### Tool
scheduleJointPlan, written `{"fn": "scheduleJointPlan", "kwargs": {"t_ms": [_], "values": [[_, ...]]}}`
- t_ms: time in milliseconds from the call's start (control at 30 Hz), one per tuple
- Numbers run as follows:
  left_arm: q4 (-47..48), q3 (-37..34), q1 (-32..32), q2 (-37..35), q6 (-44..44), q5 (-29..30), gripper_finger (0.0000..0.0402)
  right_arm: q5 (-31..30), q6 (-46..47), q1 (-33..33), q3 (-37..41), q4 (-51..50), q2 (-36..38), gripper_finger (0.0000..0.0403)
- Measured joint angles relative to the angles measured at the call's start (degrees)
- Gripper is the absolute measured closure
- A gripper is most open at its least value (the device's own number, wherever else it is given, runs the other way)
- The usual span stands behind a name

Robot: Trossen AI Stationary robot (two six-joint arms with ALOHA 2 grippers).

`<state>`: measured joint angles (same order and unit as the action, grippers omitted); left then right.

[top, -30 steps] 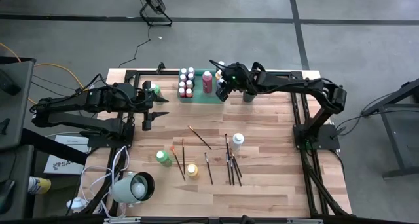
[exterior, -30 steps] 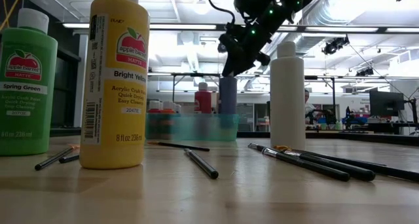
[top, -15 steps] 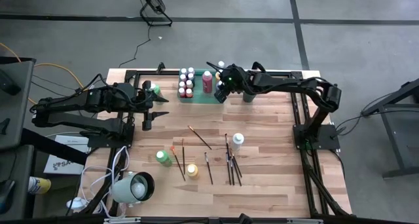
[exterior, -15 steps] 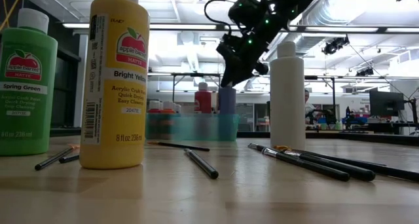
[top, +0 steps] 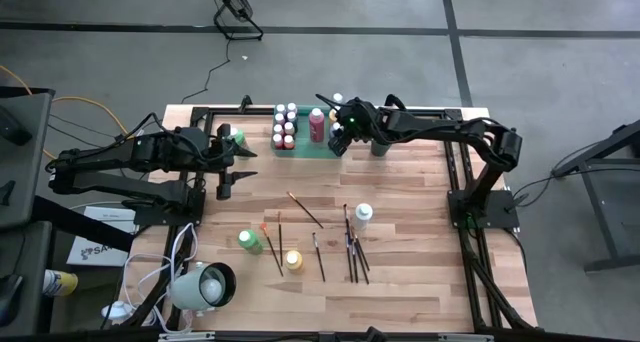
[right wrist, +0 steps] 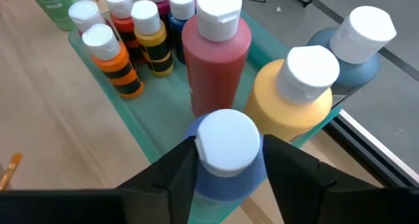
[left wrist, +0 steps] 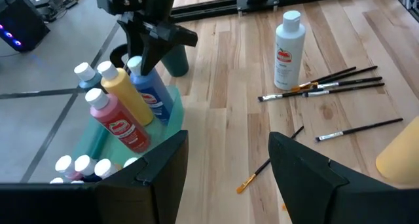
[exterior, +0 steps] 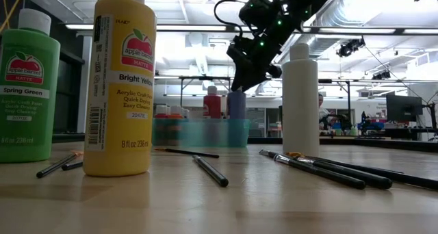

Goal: Pick & Place Paint Supplies
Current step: Put the large blue paint bottle into the green bin, then put the white paint bottle into the green bin

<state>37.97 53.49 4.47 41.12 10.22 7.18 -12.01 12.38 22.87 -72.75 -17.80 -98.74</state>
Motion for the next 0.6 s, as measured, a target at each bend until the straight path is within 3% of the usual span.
{"fn": "scheduleJointPlan", "kwargs": {"t_ms": [400, 600], "values": [[0.1, 0.0, 0.0, 0.0, 0.0, 0.0, 0.0195, 1.0, 2.9, -0.4, 0.0, -4.3, 6.5, 0.0162], [0.1, 0.0, 0.0, 0.0, 0.0, -0.3, 0.0195, 9.1, 6.3, -1.8, 0.0, -15.3, 14.4, 0.0165]]}}
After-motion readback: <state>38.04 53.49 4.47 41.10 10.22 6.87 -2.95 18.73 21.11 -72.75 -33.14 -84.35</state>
